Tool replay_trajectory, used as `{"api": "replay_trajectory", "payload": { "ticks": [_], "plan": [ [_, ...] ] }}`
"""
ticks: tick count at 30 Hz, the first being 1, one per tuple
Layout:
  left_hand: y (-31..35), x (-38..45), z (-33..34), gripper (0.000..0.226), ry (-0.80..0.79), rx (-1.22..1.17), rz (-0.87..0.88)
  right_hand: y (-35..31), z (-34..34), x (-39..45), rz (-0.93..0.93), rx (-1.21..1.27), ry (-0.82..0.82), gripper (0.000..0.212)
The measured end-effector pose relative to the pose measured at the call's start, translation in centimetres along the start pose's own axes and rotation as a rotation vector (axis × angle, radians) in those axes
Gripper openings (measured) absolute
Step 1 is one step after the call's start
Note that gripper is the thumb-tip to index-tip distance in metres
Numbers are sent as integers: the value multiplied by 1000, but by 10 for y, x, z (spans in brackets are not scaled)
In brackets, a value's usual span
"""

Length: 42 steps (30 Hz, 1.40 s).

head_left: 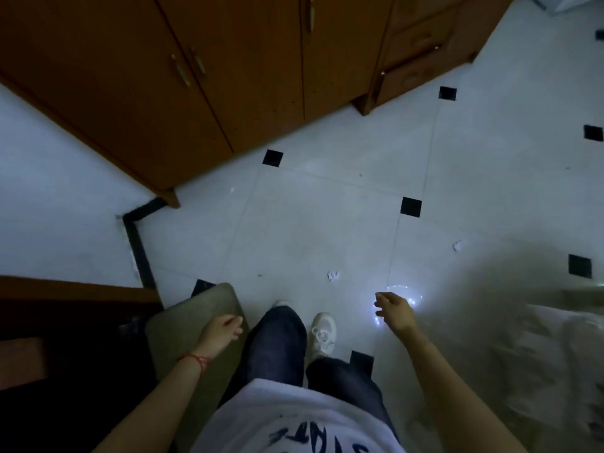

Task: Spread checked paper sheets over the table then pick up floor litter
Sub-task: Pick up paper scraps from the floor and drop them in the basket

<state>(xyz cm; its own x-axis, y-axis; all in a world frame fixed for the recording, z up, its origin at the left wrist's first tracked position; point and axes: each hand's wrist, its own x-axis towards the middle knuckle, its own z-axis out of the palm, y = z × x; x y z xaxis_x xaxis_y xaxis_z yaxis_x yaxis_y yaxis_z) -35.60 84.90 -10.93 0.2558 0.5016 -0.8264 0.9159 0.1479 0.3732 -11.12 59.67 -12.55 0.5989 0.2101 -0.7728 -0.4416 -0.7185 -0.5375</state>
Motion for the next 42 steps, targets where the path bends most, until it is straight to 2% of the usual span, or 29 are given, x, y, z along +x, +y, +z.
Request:
{"api": "replay_trajectory", "payload": {
  "ticks": [9, 11, 15, 22, 28, 31, 37, 40, 42],
  "plan": [
    [72, 119, -12, 26, -148, 234, -9, -13, 37, 86, 145, 42, 22, 36],
    [93, 147, -6, 31, -145, 266, 28, -6, 49, 110, 156, -32, 26, 35],
    [109, 219, 32, 22, -171, 328, 91, 20, 86, 179, 168, -84, 19, 34],
    [59, 362, 129, 20, -148, 424, 81, 97, 163, 344, 204, -162, 66, 39],
    [6, 442, 191, 20, -194, 384, 59, 164, 226, 477, 92, -449, 95, 45],
    [-18, 466, 208, 16, -212, 348, 37, 188, 257, 525, 78, -514, 123, 47],
    [-52, 486, 217, 26, -160, 299, -65, 215, 286, 565, -10, -697, 276, 34],
    [-56, 482, 216, 28, -167, 305, -92, 215, 285, 570, -35, -584, 236, 30],
    [-51, 476, 216, 29, -159, 309, -98, 206, 277, 562, -38, -452, 274, 29]
  ]
}}
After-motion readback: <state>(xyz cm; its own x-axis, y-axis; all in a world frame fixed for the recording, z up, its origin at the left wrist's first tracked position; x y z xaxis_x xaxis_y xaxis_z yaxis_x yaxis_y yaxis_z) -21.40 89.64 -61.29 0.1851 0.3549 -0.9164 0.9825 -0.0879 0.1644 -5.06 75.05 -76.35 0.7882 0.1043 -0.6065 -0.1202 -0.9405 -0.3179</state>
